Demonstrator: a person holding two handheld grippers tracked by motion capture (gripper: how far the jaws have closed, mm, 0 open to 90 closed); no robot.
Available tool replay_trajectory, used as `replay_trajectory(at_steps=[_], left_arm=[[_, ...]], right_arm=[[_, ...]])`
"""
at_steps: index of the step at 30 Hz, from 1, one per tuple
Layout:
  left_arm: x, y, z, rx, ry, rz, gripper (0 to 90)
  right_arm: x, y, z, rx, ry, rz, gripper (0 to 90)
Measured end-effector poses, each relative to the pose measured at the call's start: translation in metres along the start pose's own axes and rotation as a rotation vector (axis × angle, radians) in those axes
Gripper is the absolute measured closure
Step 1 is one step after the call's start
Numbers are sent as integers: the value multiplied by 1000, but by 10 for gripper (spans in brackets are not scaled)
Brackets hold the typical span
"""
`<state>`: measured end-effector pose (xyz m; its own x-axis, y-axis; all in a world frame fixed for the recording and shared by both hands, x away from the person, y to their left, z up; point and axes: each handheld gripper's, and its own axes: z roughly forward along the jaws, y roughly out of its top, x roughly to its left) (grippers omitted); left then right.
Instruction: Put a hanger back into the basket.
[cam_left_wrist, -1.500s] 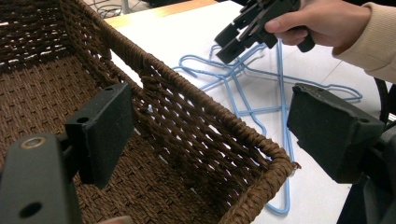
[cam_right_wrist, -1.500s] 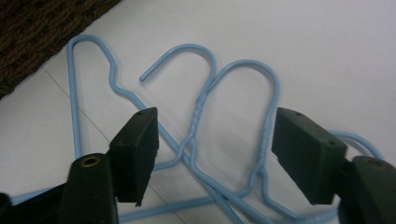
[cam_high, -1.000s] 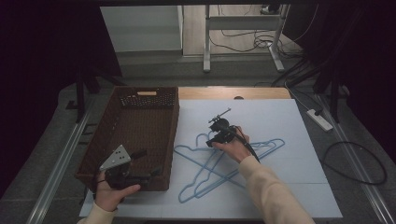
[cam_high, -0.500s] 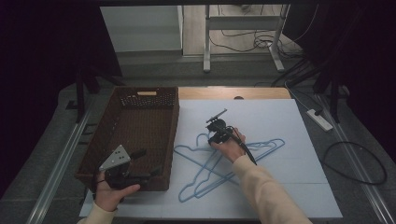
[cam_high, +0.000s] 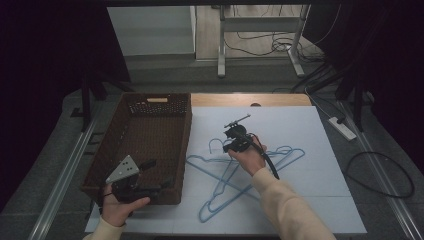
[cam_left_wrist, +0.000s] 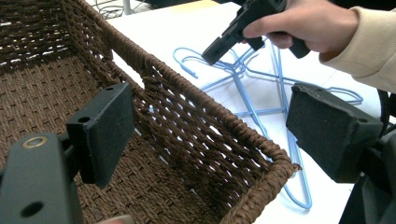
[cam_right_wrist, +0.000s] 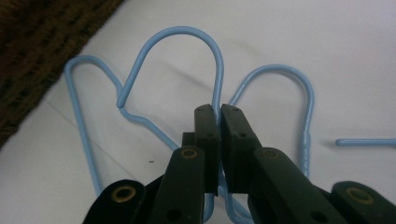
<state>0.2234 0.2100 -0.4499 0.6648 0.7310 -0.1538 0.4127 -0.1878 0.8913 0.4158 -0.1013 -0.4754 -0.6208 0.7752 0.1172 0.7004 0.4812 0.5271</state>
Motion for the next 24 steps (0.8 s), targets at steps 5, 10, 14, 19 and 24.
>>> replay_trajectory(at_steps=[5, 10, 14, 19, 24], left_arm=[[-1, 0, 0, 3, -1, 4, 163], [-1, 2, 0, 0, 2, 5, 163], [-3, 3, -1, -4, 5, 13, 165], [-6, 5, 0, -4, 2, 18, 165], [-9, 8, 1, -1, -2, 27, 165]], right_arm=[[1, -5, -26, -104, 53, -59, 865], [3, -12, -44, -170, 77, -99, 865], [3, -16, -54, -205, 94, -114, 865], [1, -25, -74, -276, 122, -138, 866], [-3, -31, -86, -315, 129, -134, 866]])
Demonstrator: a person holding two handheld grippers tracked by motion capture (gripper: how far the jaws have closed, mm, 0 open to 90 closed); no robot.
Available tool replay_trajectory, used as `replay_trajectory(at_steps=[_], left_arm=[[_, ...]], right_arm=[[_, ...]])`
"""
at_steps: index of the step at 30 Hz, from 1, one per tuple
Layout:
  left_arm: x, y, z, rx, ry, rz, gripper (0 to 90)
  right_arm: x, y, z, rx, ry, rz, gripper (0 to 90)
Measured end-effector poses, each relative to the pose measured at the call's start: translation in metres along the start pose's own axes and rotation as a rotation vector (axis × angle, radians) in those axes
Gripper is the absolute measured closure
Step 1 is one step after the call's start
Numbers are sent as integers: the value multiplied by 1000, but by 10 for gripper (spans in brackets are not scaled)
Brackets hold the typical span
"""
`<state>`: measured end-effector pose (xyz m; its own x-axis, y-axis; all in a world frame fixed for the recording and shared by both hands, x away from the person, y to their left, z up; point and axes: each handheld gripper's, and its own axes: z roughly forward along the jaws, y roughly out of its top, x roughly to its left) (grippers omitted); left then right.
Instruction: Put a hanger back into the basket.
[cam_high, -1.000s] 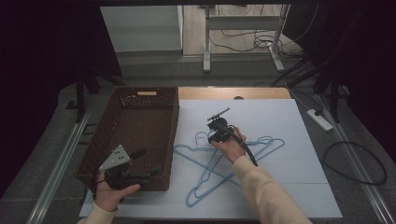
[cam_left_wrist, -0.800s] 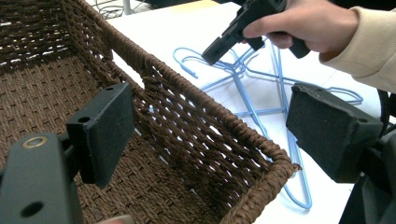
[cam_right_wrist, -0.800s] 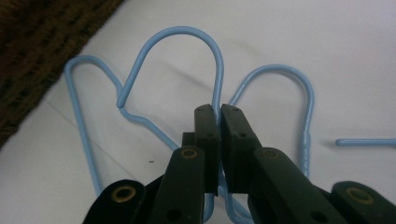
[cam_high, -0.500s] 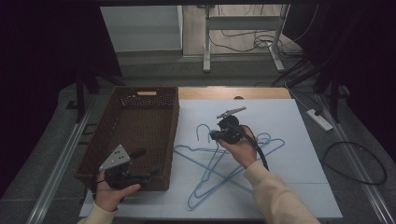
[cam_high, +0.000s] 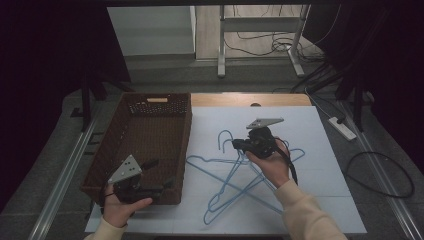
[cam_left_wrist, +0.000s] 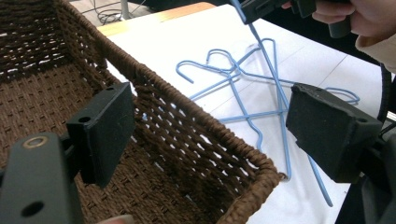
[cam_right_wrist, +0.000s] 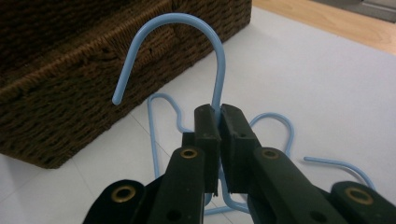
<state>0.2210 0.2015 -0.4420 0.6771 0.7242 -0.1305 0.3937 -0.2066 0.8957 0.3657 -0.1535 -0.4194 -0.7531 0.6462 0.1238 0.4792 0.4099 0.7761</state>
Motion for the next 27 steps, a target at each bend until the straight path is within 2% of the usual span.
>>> replay_trajectory(at_steps=[4, 11, 22, 27], left_arm=[[-5, 4, 1, 1, -10, 6, 165], [-13, 10, 8, 12, -32, 9, 171], [-20, 20, 25, 63, -89, -16, 194], [-24, 26, 34, 85, -113, -24, 196]], right_arm=[[-1, -1, -17, -42, -3, 7, 866], [-1, -2, -32, -77, -8, 27, 866], [-1, -4, -46, -118, -21, 56, 867], [0, -4, -49, -129, -42, 51, 867]])
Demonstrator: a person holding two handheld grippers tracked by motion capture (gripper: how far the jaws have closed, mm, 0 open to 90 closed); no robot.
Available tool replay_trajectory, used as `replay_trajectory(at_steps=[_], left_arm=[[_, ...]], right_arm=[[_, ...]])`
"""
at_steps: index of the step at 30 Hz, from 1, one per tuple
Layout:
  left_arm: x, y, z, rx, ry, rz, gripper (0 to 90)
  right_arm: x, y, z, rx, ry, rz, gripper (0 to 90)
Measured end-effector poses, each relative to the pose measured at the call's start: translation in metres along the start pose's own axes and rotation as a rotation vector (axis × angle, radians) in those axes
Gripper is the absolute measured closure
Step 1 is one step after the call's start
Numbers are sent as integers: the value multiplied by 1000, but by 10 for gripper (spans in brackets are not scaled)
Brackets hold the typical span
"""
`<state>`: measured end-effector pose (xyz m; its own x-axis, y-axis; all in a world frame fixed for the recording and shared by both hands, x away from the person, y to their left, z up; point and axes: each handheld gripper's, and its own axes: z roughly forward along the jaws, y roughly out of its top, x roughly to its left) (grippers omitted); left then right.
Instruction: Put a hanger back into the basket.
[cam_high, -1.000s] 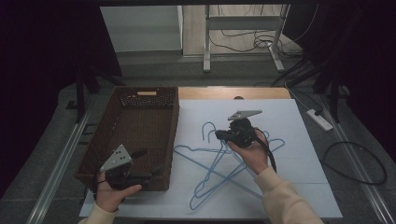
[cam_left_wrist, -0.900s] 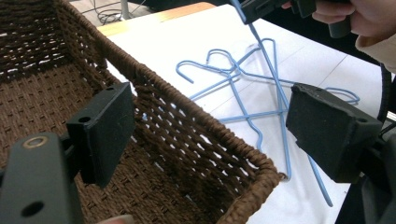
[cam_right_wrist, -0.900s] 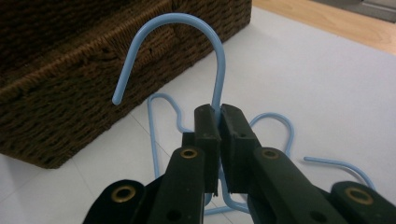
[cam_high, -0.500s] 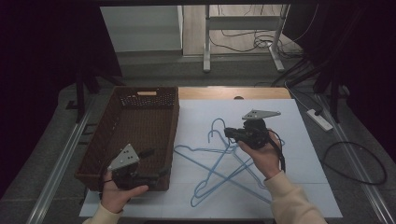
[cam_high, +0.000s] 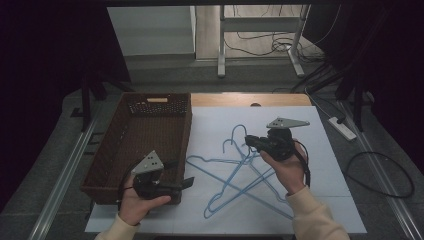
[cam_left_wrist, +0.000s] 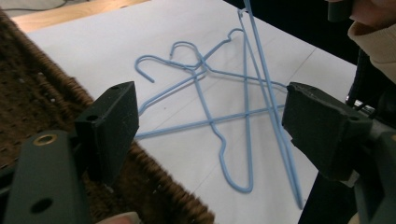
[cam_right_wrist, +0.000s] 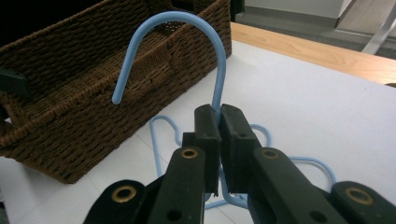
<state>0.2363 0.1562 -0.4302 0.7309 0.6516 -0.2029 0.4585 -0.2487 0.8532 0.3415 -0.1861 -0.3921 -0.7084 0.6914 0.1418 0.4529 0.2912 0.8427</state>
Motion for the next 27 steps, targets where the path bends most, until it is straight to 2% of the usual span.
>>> replay_trajectory(at_steps=[9, 18, 27], left_arm=[[-13, 15, 24, 36, -46, 21, 212], [-32, 27, 60, 108, -86, 27, 245], [-43, 31, 93, 192, -113, 44, 397]], right_arm=[[7, 0, -2, -14, -16, -8, 867], [19, -2, -4, -25, -35, -38, 867], [25, -1, -10, -48, -26, -41, 867]])
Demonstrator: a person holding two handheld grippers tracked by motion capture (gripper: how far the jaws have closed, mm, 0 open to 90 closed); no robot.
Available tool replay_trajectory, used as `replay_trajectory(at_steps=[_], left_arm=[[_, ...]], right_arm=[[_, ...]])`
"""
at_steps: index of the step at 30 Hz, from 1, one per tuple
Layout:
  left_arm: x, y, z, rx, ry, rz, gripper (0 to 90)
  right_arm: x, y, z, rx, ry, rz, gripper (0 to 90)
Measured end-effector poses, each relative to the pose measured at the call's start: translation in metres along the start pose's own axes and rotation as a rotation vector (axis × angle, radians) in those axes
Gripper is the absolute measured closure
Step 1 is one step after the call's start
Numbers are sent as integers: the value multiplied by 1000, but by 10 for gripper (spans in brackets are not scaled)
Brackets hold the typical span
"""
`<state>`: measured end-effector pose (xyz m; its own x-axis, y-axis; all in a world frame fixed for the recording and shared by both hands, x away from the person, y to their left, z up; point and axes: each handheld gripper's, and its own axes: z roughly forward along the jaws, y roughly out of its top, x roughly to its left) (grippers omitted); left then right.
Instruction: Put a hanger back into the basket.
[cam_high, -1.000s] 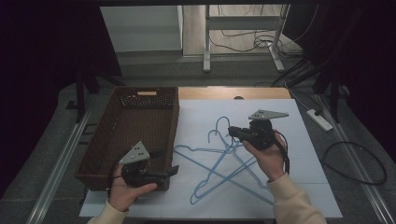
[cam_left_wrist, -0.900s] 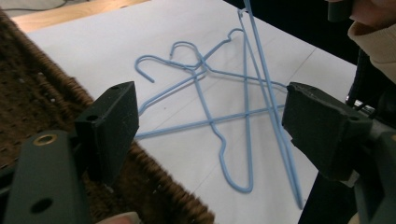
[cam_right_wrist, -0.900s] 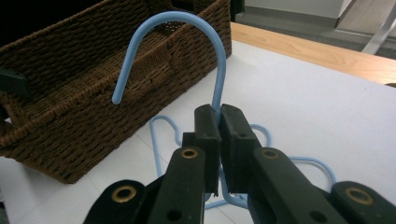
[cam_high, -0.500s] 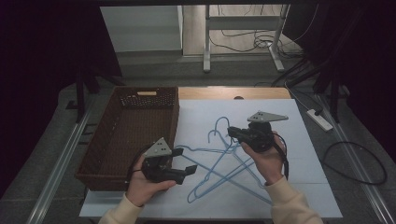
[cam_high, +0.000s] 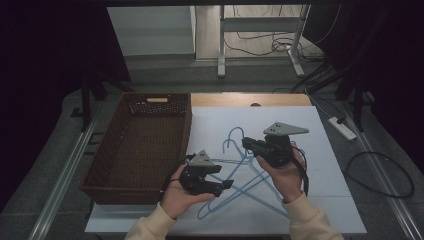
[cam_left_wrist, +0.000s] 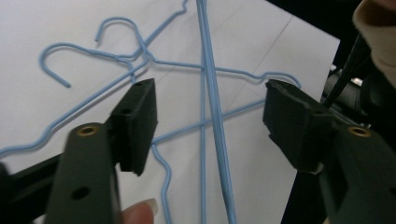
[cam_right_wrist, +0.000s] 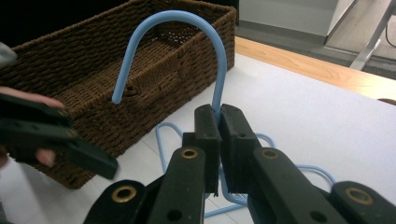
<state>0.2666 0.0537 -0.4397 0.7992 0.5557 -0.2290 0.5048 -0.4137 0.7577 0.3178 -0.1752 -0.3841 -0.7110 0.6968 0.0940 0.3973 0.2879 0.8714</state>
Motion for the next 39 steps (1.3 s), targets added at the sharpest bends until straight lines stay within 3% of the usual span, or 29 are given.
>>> replay_trajectory(at_steps=[7, 12, 17, 24, 33, 39], left_arm=[[1, 3, 12, 27, -8, -4, 663], [4, 4, 13, 39, -47, -32, 843], [8, 5, 10, 38, -60, -60, 864], [8, 8, 1, -2, -39, -72, 867], [12, 18, -27, -96, -6, -86, 868], [16, 22, -46, -136, 1, -94, 868]], right_arm=[[2, 0, -5, -14, 15, 6, 867], [3, 1, -8, -23, 21, 5, 866], [4, 2, -10, -33, 29, 5, 866], [2, 4, -15, -73, 35, 14, 845], [-1, 5, -32, -143, 37, -7, 602], [-9, -6, -40, -144, 21, -6, 510]])
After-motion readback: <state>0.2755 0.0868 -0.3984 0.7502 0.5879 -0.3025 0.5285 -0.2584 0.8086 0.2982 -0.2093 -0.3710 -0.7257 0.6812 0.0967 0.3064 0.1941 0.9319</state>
